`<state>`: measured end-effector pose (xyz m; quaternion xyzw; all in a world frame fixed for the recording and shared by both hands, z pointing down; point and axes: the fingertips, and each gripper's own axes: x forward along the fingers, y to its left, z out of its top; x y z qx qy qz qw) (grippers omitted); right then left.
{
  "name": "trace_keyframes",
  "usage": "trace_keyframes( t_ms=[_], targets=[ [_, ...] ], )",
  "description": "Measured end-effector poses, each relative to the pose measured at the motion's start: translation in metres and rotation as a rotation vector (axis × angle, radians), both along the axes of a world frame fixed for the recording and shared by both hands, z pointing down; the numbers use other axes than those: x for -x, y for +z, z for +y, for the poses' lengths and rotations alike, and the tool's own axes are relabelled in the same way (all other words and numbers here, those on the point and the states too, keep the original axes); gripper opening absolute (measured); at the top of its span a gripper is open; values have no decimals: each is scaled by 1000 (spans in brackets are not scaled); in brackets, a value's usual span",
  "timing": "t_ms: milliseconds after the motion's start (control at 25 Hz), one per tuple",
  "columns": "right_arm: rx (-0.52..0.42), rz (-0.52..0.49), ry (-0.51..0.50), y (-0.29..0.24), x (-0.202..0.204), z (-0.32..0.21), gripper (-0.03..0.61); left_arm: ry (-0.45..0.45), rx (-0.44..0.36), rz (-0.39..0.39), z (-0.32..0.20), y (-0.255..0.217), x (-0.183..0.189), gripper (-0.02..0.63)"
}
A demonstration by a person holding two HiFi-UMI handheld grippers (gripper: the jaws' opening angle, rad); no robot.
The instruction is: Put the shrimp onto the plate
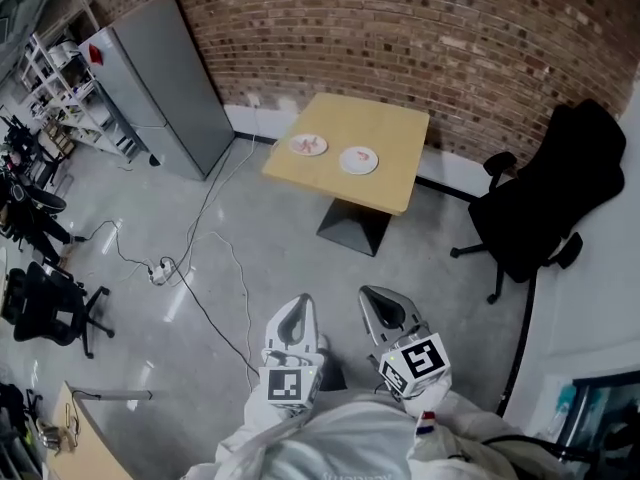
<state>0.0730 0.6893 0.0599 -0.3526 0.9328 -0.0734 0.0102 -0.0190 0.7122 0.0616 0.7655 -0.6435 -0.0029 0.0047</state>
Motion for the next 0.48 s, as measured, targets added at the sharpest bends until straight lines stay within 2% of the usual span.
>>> trace_keyframes(
  t_ms=[320, 480],
  targets=[
    [12, 25, 55, 0, 74, -77, 25, 18, 24, -9, -82, 4, 83, 11],
    [18, 38, 81, -2, 107, -110, 25, 32, 10, -5, -117, 7, 120, 11]
  ],
)
